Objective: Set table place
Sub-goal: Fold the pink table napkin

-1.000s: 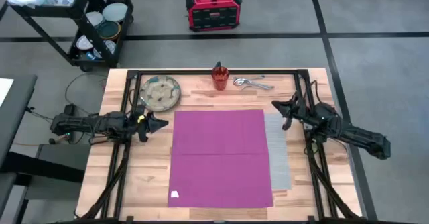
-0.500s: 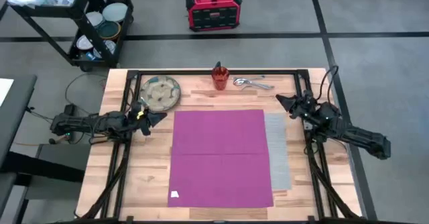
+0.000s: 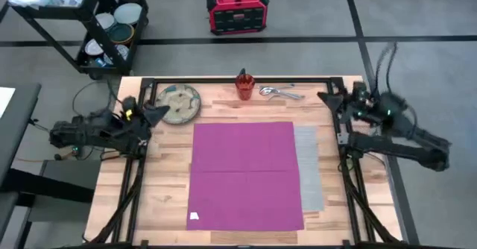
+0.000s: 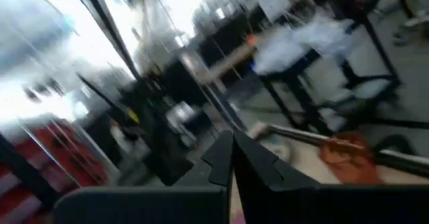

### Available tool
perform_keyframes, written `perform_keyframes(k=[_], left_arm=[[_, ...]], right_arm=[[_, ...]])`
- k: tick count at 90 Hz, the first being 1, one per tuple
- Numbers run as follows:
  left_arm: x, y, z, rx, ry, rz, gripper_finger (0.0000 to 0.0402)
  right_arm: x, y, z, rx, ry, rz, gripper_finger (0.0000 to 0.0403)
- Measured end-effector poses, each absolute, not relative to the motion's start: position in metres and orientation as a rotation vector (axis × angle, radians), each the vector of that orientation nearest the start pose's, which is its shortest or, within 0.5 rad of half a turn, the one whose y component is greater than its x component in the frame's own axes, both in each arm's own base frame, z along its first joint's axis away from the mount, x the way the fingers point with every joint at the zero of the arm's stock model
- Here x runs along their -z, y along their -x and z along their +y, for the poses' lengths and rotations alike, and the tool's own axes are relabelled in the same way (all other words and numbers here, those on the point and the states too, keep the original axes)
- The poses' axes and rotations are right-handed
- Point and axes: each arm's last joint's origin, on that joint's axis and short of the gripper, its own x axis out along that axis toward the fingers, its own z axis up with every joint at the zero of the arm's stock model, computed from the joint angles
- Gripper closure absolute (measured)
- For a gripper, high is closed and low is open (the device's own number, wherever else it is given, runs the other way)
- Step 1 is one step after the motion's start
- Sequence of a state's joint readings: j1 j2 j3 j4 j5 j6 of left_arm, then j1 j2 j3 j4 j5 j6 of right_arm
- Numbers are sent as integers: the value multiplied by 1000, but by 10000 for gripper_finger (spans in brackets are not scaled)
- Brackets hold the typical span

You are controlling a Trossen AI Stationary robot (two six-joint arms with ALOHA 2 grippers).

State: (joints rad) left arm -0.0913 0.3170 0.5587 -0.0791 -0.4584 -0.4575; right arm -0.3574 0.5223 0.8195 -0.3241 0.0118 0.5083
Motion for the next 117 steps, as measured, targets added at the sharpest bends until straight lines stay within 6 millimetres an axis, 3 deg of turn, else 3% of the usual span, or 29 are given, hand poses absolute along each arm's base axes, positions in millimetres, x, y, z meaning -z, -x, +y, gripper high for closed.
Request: perform_keyframes(k=[9, 17, 30, 47, 65, 83, 98, 117], left_arm=[[-346, -102, 6, -410, 418, 14, 401], [-357, -117, 10, -520, 372, 310, 401], [-358, -145, 17, -629, 244, 678, 401], [-345, -167, 28, -636, 99, 857, 401], [-343, -169, 41, -632, 158, 887, 390], [-333, -170, 55, -628, 214, 892, 342], [-324, -177, 68, -646, 223, 932, 316], [-311, -191, 79, -626, 217, 1016, 311]], right_arm=[[-389, -127, -46, 383, -471, 198, 403], [-391, -154, -56, 415, -443, 496, 403], [-357, -196, -72, 427, -418, 847, 403], [-303, -224, -83, 434, -435, 960, 372], [-259, -223, -95, 490, -551, 944, 285], [-210, -197, -116, 685, -730, 972, 216], [-185, -187, -120, 743, -802, 922, 215], [-170, -188, -114, 734, -834, 863, 241]])
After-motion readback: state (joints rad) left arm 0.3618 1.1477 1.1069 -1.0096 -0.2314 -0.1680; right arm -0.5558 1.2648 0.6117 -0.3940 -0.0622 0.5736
